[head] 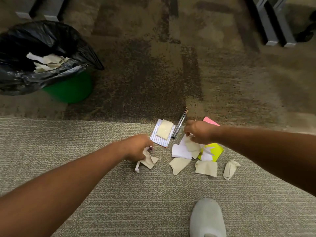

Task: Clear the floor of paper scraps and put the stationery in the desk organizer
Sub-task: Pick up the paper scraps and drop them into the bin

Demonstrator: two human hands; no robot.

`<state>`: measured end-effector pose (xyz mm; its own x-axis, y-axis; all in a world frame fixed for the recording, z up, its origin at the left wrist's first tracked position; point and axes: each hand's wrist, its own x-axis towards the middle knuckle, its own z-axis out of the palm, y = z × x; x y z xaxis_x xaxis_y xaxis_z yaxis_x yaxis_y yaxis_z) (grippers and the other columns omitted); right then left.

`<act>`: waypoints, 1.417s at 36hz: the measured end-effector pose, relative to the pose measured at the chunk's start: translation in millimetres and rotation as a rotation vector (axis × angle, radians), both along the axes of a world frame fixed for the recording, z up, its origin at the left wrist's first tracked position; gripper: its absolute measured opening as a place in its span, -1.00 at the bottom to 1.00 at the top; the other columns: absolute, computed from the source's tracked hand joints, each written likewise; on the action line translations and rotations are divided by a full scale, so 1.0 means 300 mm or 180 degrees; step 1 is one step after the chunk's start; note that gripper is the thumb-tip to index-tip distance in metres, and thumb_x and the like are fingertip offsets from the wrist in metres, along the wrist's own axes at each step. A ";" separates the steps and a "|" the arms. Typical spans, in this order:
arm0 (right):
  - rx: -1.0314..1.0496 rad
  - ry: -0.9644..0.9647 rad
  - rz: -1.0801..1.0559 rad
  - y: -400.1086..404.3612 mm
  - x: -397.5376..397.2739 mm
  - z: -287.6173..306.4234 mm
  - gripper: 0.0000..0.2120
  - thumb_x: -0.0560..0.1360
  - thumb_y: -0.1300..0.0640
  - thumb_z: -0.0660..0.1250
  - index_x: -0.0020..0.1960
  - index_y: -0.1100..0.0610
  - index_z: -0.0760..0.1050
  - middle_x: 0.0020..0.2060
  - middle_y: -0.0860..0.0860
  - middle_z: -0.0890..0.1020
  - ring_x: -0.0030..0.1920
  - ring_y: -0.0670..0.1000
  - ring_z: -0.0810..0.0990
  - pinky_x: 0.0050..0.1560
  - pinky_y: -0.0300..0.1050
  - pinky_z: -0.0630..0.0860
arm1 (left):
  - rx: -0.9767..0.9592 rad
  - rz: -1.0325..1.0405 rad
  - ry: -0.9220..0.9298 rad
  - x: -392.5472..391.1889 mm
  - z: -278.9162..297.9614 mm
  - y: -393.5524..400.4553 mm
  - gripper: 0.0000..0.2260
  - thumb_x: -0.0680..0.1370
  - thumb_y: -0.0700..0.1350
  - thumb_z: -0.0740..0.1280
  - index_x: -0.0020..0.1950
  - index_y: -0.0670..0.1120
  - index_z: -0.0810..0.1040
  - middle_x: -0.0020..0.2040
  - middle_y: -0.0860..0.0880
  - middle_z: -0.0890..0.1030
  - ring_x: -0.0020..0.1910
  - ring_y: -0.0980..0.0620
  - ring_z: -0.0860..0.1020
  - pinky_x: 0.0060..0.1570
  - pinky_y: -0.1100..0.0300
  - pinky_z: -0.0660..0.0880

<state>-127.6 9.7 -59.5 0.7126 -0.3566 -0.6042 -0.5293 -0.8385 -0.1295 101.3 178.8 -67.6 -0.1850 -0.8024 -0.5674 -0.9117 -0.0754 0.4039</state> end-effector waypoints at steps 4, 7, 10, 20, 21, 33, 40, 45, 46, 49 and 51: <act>-0.0064 -0.0154 -0.0237 -0.009 0.026 0.022 -0.70 0.40 0.29 0.30 0.11 0.11 0.50 0.03 0.11 0.58 0.04 0.17 0.57 -0.07 -0.08 0.44 | -0.0300 -0.0207 -0.0474 0.000 -0.008 0.016 -0.49 0.46 0.04 0.46 0.38 0.12 0.40 0.24 0.06 0.47 0.20 0.02 0.47 0.15 0.09 0.46; -0.0220 -0.0025 -0.0359 -0.034 0.048 0.059 -0.57 0.46 0.24 0.32 0.32 0.08 0.46 0.14 0.13 0.62 0.14 0.16 0.58 -0.04 -0.12 0.44 | -0.0346 -0.0326 -0.0694 -0.002 -0.001 0.008 -0.54 0.46 0.06 0.45 0.33 0.10 0.42 0.21 0.03 0.50 0.19 0.00 0.46 0.13 0.08 0.43; -0.0174 0.0069 -0.0398 -0.066 0.074 0.094 -0.57 0.49 0.17 0.36 0.35 0.07 0.49 0.20 0.12 0.63 0.19 0.15 0.58 0.05 -0.15 0.45 | -0.0168 -0.0206 -0.0772 -0.006 -0.008 0.007 -0.55 0.45 0.06 0.47 0.30 0.09 0.42 0.20 -0.05 0.52 0.16 -0.06 0.49 0.11 0.02 0.48; 0.0123 -0.0359 -0.1315 -0.137 0.107 0.227 -0.59 0.51 0.06 0.41 0.31 0.19 0.52 0.20 0.10 0.62 0.11 0.06 0.56 -0.02 -0.27 0.31 | -0.0007 0.0122 -0.1167 -0.030 -0.005 -0.001 -0.35 0.41 0.11 0.51 0.39 -0.05 0.34 0.33 -0.13 0.40 0.28 -0.15 0.44 0.20 -0.03 0.47; 0.0197 -0.0339 -0.1338 -0.131 0.110 0.235 -0.58 0.51 0.06 0.41 0.32 0.20 0.51 0.21 0.09 0.61 0.12 0.05 0.56 0.00 -0.26 0.34 | 0.0060 0.0181 -0.1169 -0.031 -0.004 -0.002 -0.34 0.41 0.11 0.51 0.40 -0.05 0.32 0.34 -0.15 0.40 0.27 -0.16 0.47 0.19 -0.02 0.48; 0.0427 0.0667 -0.0242 0.107 0.157 0.122 -0.54 0.53 0.02 0.37 0.39 0.14 0.46 0.31 0.12 0.52 0.31 0.13 0.47 0.16 -0.16 0.39 | 0.0485 0.0504 -0.0967 0.002 0.029 -0.049 -0.62 0.46 -0.13 0.48 0.26 -0.12 0.54 0.17 -0.08 0.60 0.16 -0.08 0.56 0.03 0.11 0.50; -0.0101 0.0467 0.0042 0.197 0.138 0.026 -0.73 0.50 0.10 0.31 0.18 0.10 0.58 0.12 0.10 0.61 0.12 0.13 0.56 0.04 -0.08 0.51 | 0.0381 0.0952 -0.0438 0.004 0.036 -0.051 -0.76 0.46 -0.20 0.47 0.11 -0.09 0.58 0.07 -0.06 0.60 0.03 -0.04 0.56 -0.07 0.13 0.51; -0.0013 0.0489 -0.0030 0.192 0.137 0.018 -0.74 0.50 0.11 0.32 0.18 0.09 0.55 0.12 0.06 0.62 0.12 0.12 0.56 -0.05 -0.14 0.41 | 0.0204 0.1343 0.0161 0.017 0.053 -0.064 -0.78 0.44 -0.18 0.51 0.04 -0.03 0.58 -0.04 -0.01 0.57 -0.08 0.01 0.53 -0.28 0.19 0.38; 0.0075 0.0549 -0.0041 0.182 0.144 0.026 -0.72 0.50 0.09 0.34 0.19 0.10 0.55 0.14 0.07 0.60 0.15 0.13 0.55 -0.05 -0.15 0.38 | 0.0159 0.1445 0.0303 0.024 0.055 -0.066 -0.78 0.44 -0.18 0.51 0.02 -0.02 0.58 -0.05 -0.01 0.57 -0.12 0.02 0.52 -0.32 0.20 0.36; 0.0354 0.0580 -0.0177 0.129 0.177 0.069 -0.67 0.48 0.06 0.41 0.21 0.13 0.55 0.15 0.09 0.58 0.16 0.14 0.53 -0.05 -0.15 0.35 | 0.0036 0.1805 0.0709 0.049 0.066 -0.071 -0.79 0.43 -0.22 0.51 -0.03 -0.03 0.56 -0.14 0.00 0.55 -0.25 0.08 0.48 -0.42 0.23 0.32; 0.0496 0.0414 -0.0375 0.083 0.207 0.111 -0.73 0.45 0.07 0.45 0.12 0.11 0.58 0.04 0.09 0.59 0.07 0.12 0.55 -0.06 -0.12 0.40 | -0.0055 0.2044 0.0921 0.070 0.080 -0.076 -0.79 0.42 -0.24 0.52 -0.07 -0.04 0.55 -0.22 0.01 0.53 -0.32 0.10 0.46 -0.43 0.24 0.33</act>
<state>-65.4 34.5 -26.2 0.5841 -0.3279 -0.7425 -0.6431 -0.7450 -0.1769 122.3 155.8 -43.8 0.1867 -0.8119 -0.5532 -0.5449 -0.5541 0.6293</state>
